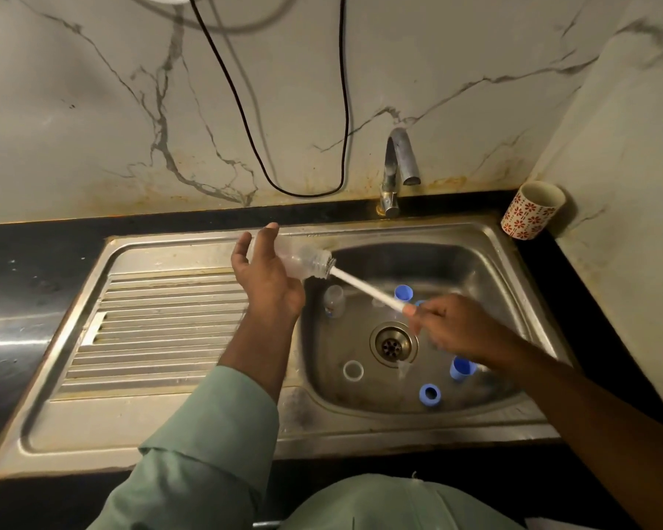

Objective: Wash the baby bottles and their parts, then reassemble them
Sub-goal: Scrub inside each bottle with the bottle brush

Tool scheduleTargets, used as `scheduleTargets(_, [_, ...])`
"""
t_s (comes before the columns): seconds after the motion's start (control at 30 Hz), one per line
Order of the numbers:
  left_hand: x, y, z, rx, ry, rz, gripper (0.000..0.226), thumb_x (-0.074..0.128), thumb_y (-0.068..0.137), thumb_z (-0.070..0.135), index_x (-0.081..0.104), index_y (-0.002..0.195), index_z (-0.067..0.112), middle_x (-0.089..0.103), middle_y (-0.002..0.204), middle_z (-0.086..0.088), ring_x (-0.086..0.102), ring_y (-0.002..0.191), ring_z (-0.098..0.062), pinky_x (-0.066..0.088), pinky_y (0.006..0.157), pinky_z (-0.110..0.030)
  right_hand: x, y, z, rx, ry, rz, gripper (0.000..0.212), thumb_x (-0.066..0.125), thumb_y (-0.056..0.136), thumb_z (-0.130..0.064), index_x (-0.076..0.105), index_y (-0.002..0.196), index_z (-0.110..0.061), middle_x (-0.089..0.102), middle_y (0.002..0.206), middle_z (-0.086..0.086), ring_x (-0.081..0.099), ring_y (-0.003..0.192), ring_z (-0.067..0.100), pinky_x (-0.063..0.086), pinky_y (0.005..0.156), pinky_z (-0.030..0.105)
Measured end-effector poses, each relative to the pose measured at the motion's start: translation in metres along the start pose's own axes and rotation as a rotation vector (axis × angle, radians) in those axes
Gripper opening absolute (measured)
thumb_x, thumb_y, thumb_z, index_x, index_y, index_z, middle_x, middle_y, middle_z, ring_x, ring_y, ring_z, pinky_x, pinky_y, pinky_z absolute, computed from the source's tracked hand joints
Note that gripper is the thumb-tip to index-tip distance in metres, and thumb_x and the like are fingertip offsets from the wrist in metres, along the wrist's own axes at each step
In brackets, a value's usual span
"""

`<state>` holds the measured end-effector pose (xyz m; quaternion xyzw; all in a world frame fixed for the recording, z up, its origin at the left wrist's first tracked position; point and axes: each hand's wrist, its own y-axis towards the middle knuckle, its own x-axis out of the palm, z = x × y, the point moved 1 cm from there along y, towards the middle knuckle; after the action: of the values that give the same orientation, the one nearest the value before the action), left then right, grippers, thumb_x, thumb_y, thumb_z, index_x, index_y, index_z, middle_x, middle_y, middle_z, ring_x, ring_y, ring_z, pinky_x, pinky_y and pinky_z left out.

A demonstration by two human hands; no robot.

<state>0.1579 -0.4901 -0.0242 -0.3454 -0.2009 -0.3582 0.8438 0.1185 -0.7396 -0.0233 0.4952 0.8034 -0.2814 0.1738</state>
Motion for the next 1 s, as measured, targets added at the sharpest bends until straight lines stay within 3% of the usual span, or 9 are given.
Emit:
scheduleTargets(0.03, [0.002,0.000,0.001,-0.041,-0.009,-0.041,0.058,0.072,0.089,0.015,0.045,0.140,0.017,0.053,0.123,-0.010,0.058,0.107,-0.027,0.060,0.078,-0.041,0.003,-0.003,-0.003,-0.030,-0.018,-0.178,0.056,0.046,0.086,-0.061,0.067,0.076,-0.010,0.041,0.046,-0.004,0.037,0.040,0.010,0.039,0.043,0.024])
scheduleTargets(0.13, [0.006,-0.001,0.005,-0.060,-0.003,-0.110,0.054,0.070,0.089,0.014,0.045,0.137,0.016,0.052,0.125,-0.012,0.057,0.107,-0.027,0.058,0.079,-0.042,0.011,0.000,-0.001,-0.234,-0.061,-0.187,0.052,0.049,0.091,-0.056,0.065,0.079,-0.008,0.042,0.042,-0.007,0.038,0.036,0.006,0.034,0.037,0.019])
scheduleTargets(0.23, [0.003,0.002,0.002,-0.047,0.045,0.010,0.056,0.073,0.088,0.013,0.049,0.138,0.020,0.056,0.127,-0.010,0.059,0.110,-0.030,0.060,0.074,-0.044,-0.004,-0.002,-0.007,-0.299,-0.561,0.317,0.041,0.051,0.092,-0.049,0.070,0.086,-0.012,0.059,0.058,0.000,0.051,0.051,0.016,0.042,0.050,0.028])
scheduleTargets(0.37, [0.002,0.001,0.007,-0.273,-0.057,-0.174,0.055,0.066,0.091,0.025,0.047,0.141,0.011,0.049,0.113,-0.008,0.056,0.101,-0.026,0.057,0.085,-0.043,0.000,0.000,-0.001,0.158,0.356,-0.317,0.057,0.053,0.087,-0.063,0.070,0.077,-0.009,0.050,0.051,0.001,0.044,0.044,0.009,0.039,0.045,0.023])
scheduleTargets(0.4, [0.001,0.001,0.009,-0.274,-0.044,-0.264,0.046,0.065,0.092,0.025,0.049,0.134,0.014,0.050,0.108,-0.008,0.058,0.094,-0.024,0.058,0.079,-0.041,0.004,0.002,0.007,0.152,0.357,-0.339,0.056,0.053,0.089,-0.058,0.069,0.077,-0.006,0.048,0.049,-0.002,0.042,0.043,0.007,0.038,0.044,0.022])
scheduleTargets(0.57, [-0.017,0.005,0.021,-0.075,0.715,-0.557,0.033,0.071,0.089,0.020,0.066,0.122,0.024,0.057,0.128,-0.011,0.062,0.114,-0.037,0.062,0.075,-0.045,-0.009,0.006,0.015,-0.205,-0.253,0.203,0.046,0.052,0.086,-0.057,0.059,0.061,-0.019,0.048,0.047,-0.004,0.044,0.043,0.008,0.040,0.050,0.027])
scheduleTargets(0.8, [-0.009,0.011,0.052,-0.075,1.842,-1.295,0.076,0.086,0.068,0.024,0.052,0.134,0.042,0.053,0.124,0.019,0.054,0.113,-0.010,0.052,0.086,-0.016,-0.028,0.007,0.013,-0.459,-0.914,0.128,0.053,0.034,0.089,-0.066,0.069,0.107,-0.030,0.066,0.082,-0.007,0.052,0.074,0.008,0.041,0.067,0.025])
scheduleTargets(0.9, [-0.004,0.001,0.034,0.124,2.139,-1.347,0.074,0.087,0.071,0.018,0.056,0.136,0.032,0.059,0.124,0.013,0.054,0.115,-0.014,0.046,0.095,-0.027,-0.028,0.012,0.014,-0.510,-0.966,0.123,0.052,0.036,0.090,-0.065,0.068,0.110,-0.029,0.069,0.088,-0.006,0.049,0.077,0.009,0.036,0.068,0.027])
scheduleTargets(1.0, [-0.011,0.005,0.033,0.267,2.113,-1.261,0.071,0.088,0.070,0.019,0.054,0.131,0.031,0.055,0.117,0.011,0.053,0.111,-0.015,0.047,0.096,-0.032,-0.047,0.007,0.030,-0.406,-0.960,0.155,0.064,0.029,0.083,-0.074,0.072,0.098,-0.028,0.066,0.076,-0.007,0.052,0.071,0.011,0.037,0.062,0.027])
